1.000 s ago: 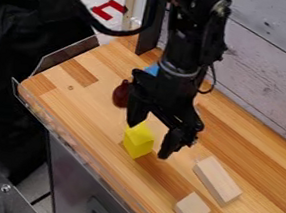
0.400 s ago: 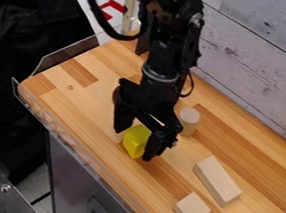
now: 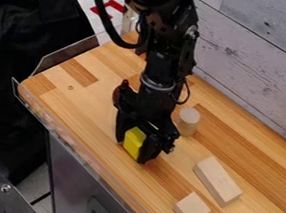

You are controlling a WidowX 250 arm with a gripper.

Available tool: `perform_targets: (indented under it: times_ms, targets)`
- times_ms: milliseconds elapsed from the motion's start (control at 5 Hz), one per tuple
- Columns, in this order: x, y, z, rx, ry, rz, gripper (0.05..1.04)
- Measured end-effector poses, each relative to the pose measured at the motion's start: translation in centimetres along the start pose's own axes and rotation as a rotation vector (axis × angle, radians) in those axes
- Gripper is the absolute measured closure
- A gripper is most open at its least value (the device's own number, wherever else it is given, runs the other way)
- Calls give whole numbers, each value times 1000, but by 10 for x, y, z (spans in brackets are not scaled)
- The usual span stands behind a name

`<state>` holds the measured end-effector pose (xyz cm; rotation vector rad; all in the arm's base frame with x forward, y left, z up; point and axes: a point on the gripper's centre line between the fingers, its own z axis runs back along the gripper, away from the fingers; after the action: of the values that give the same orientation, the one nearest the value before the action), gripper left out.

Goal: Put the yellow cube on top of the blue rectangular block

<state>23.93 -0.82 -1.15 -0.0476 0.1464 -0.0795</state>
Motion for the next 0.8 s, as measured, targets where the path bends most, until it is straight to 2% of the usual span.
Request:
perform_targets:
  times_ms: [200,600,800]
  targets:
    - [1,0,2,0,-6,3,497]
    - [19,11,67,-25,-226,57,497]
    - [28,20,85,-20,-260,57,497]
